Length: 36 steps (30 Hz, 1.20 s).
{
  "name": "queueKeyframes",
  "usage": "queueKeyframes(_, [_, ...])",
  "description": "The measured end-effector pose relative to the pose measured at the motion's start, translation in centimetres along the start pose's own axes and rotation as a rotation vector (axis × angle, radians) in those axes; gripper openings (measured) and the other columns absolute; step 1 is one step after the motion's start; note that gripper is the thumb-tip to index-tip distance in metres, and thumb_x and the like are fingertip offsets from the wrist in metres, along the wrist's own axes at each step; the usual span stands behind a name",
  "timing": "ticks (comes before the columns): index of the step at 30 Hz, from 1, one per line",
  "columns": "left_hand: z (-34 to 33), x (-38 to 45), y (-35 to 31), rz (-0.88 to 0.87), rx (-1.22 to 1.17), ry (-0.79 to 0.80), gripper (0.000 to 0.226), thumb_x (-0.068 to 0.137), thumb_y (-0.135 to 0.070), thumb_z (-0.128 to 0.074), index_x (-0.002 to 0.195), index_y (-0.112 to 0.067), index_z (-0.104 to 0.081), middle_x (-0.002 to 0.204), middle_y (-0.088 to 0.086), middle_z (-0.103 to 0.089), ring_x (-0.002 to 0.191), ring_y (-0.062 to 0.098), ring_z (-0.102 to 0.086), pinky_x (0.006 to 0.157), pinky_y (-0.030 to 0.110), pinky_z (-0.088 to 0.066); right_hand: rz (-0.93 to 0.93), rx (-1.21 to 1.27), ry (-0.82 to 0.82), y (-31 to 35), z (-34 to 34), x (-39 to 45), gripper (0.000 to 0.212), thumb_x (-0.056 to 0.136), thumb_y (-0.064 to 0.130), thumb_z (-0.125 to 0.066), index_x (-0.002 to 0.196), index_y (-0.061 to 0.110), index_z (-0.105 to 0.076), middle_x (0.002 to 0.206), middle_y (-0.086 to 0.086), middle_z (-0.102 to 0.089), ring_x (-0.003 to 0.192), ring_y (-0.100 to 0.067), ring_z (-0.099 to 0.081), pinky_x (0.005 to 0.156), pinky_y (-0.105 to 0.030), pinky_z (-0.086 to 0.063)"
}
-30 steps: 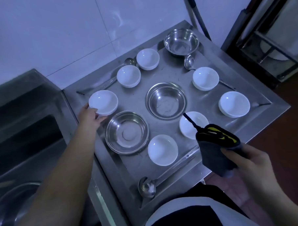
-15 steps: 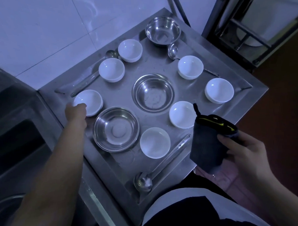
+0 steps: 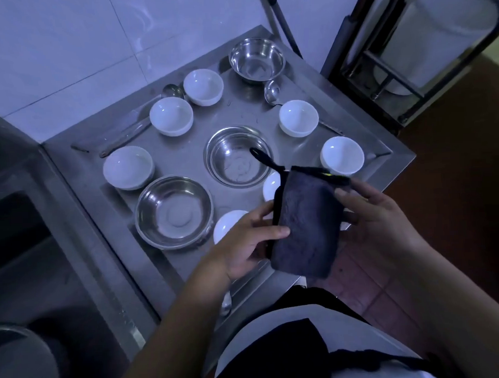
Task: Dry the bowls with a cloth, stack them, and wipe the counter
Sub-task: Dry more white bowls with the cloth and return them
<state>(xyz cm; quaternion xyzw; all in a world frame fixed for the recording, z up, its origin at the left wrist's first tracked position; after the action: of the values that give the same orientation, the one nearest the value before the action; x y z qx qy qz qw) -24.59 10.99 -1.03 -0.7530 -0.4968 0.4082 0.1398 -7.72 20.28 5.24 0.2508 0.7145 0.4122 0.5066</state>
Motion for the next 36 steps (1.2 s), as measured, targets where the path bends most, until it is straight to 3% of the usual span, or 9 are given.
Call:
queueKeyframes(3, [0.3,0.1,1.1,0.013,-0.178,-0.157,0.034,0.092,0.000,-0.059,0.122,-0.013,-0.066,0.101,0.007,-0.076,0.083,0.019,-0.074,0.066,0.032,-0.061,0.118,-0.240,-0.118,-1.1,1.9,0.3,0.055,0.090,-0.001,-0.067,0.132,0.035,-0.060,0.125,0.001,-0.064,0.115,-0.025,-0.066,0.085,-0.044,-0.057])
queueKeyframes(6, [0.8,-0.3,1.5,0.080,-0.419,-0.252,0.017,0.095,-0.001,-0.052,0.095,-0.004,-0.068,0.074,0.008,-0.073,0.062,0.015,-0.072,0.057,0.028,-0.061,0.336,-0.781,0.169,-1.4,1.6,-1.2,0.086,0.082,-0.012,-0.065,0.139,0.050,-0.047,0.153,0.015,-0.041,0.144,0.000,-0.034,0.103,-0.021,-0.041])
queueKeyframes(9, [0.5,-0.9,1.1,0.113,-0.608,-0.270,0.002,0.065,0.003,-0.067,0.064,0.005,-0.069,0.058,0.011,-0.066,0.050,0.017,-0.069,0.052,0.029,-0.061,0.508,-1.143,0.389,-1.8,0.7,-2.1,0.093,0.079,0.020,-0.079,0.151,0.052,-0.030,0.165,0.022,-0.015,0.153,0.000,-0.007,0.119,-0.024,-0.018])
queueKeyframes(11, [-0.2,-0.8,1.0,0.173,-0.736,-0.219,0.017,0.065,0.003,-0.071,0.080,0.011,-0.068,0.068,0.019,-0.070,0.058,0.028,-0.073,0.047,0.033,-0.060,0.614,-1.251,0.362,-1.5,0.0,-1.7,0.093,0.080,0.037,-0.081,0.153,0.052,-0.025,0.165,0.023,-0.015,0.154,-0.005,-0.008,0.120,-0.040,-0.017])
queueKeyframes(16, [-1.0,-0.1,-0.3,0.237,-0.909,-0.025,0.059,0.036,0.030,-0.087,0.092,0.017,-0.071,0.086,0.030,-0.072,0.068,0.047,-0.073,0.041,0.040,-0.058,0.813,-0.983,0.279,1.8,-2.3,-0.7,0.048,0.088,0.028,-0.072,0.135,0.030,-0.061,0.136,0.012,-0.062,0.135,-0.009,-0.050,0.107,-0.042,-0.044])
queueKeyframes(22, [1.6,0.3,-2.3,0.227,-0.272,-0.271,0.030,0.074,-0.019,-0.067,0.100,-0.003,-0.070,0.099,0.017,-0.071,0.066,0.025,-0.075,0.046,0.027,-0.057,0.486,-0.488,0.184,1.8,-2.6,-0.4,0.027,0.090,0.001,-0.069,0.099,0.025,-0.076,0.094,0.005,-0.077,0.089,0.000,-0.069,0.080,-0.016,-0.051])
queueKeyframes(29, [3.9,1.3,-5.6,-0.102,0.670,0.004,0.090,0.072,-0.035,-0.084,0.148,-0.051,-0.039,0.153,-0.018,-0.046,0.143,-0.001,-0.038,0.116,0.031,-0.034,0.191,-0.044,-0.063,-0.4,0.2,-0.2,0.018,0.091,0.002,-0.063,0.096,0.008,-0.079,0.085,-0.006,-0.076,0.080,-0.012,-0.070,0.066,-0.031,-0.058])
queueKeyframes(32, [1.4,3.4,-4.1,-0.035,0.601,0.233,0.104,0.073,-0.010,-0.084,0.157,-0.035,-0.027,0.157,-0.011,-0.042,0.147,0.007,-0.034,0.121,0.035,-0.026,0.121,0.007,0.012,0.2,0.9,-0.2,0.024,0.081,0.020,-0.069,0.099,0.007,-0.078,0.091,-0.013,-0.074,0.080,-0.019,-0.068,0.064,-0.038,-0.055])
queueKeyframes(36, [-1.0,4.7,-3.0,0.094,0.271,0.282,0.053,0.073,0.000,-0.074,0.122,-0.019,-0.070,0.117,0.006,-0.070,0.108,0.022,-0.065,0.094,0.038,-0.053,0.030,0.092,-0.020,0.0,1.8,0.0,0.027,0.079,0.033,-0.068,0.098,0.017,-0.079,0.089,-0.009,-0.072,0.075,-0.023,-0.066,0.058,-0.033,-0.055])
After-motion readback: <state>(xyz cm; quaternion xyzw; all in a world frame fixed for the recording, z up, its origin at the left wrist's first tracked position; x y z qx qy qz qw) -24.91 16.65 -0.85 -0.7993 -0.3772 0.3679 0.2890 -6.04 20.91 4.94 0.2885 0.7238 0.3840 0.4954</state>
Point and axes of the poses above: each hand's wrist, its own x-axis towards the middle knuckle, its own z-axis out of the back of the hand, y = z × x, the point moved 4 cm from there along x, towards the middle knuckle
